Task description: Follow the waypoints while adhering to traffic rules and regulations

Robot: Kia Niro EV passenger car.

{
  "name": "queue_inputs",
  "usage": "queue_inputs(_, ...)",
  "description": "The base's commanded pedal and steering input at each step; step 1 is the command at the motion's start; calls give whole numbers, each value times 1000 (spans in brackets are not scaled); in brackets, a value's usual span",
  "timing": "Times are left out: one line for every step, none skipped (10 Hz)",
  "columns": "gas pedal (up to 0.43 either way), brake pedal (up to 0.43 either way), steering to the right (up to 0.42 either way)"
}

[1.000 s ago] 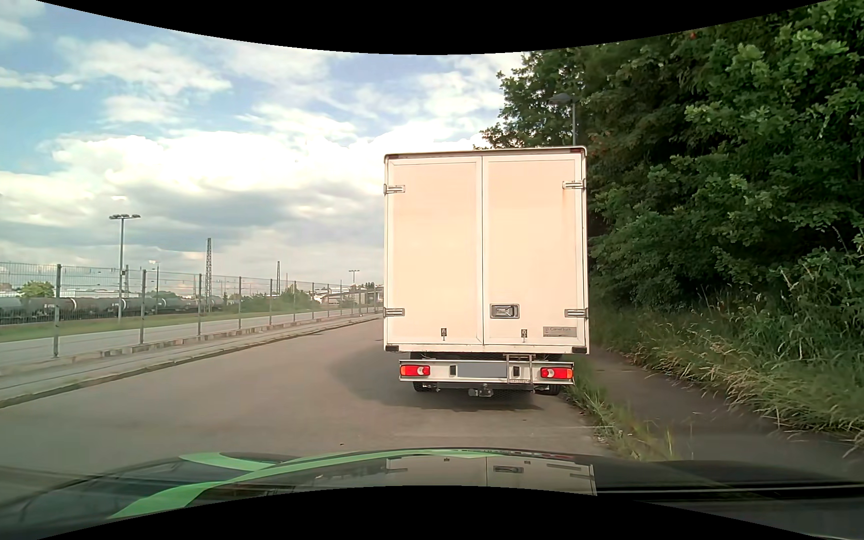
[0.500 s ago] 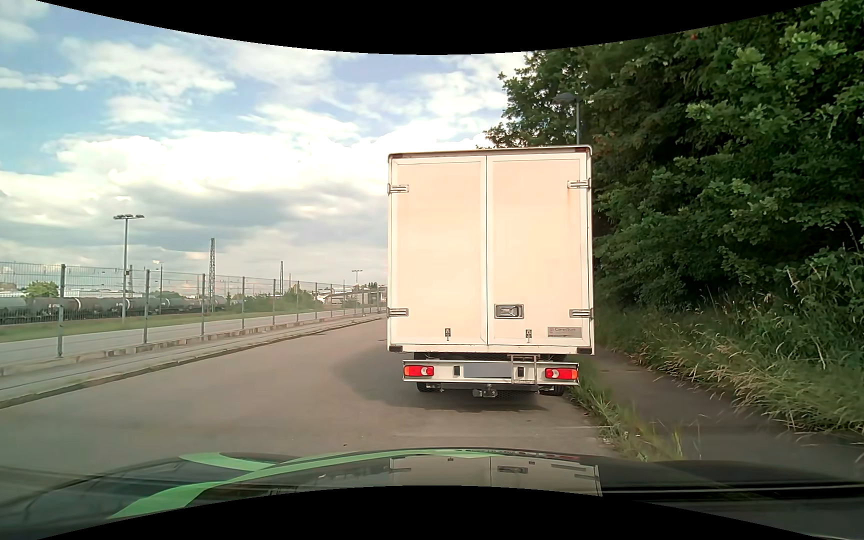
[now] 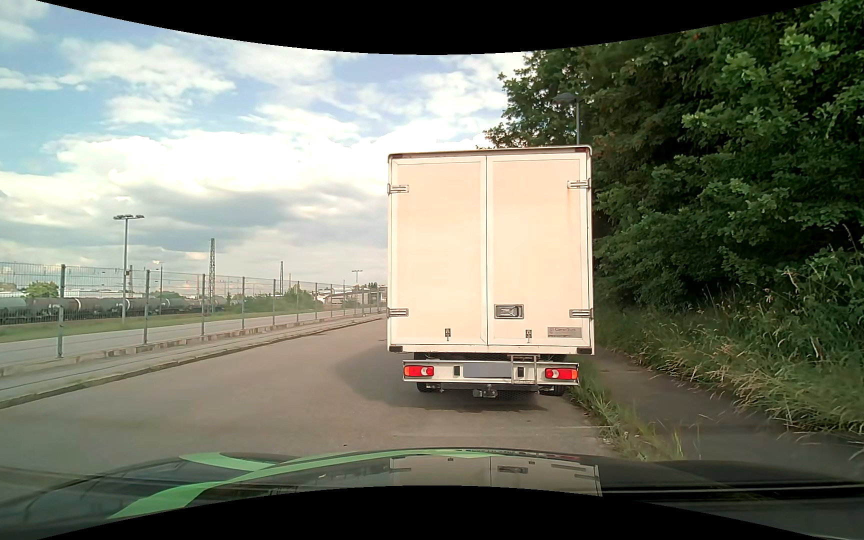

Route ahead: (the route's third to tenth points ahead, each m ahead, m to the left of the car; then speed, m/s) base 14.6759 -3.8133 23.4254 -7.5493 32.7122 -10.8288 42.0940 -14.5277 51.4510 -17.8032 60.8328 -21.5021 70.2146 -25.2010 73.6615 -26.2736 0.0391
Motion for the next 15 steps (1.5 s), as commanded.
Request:
queue_inputs(0, 91, -970)
queue_inputs(0, 91, -970)
queue_inputs(0, 91, -970)
queue_inputs(0, 85, -970)
queue_inputs(0, 85, -970)
queue_inputs(0, 85, -970)
queue_inputs(0, 85, -970)
queue_inputs(0, 85, -970)
queue_inputs(0, 85, -970)
queue_inputs(0, 85, -970)
queue_inputs(0, 85, -970)
queue_inputs(0, 85, -970)
queue_inputs(0, 85, -970)
queue_inputs(0, 85, -970)
queue_inputs(0, 85, -970)
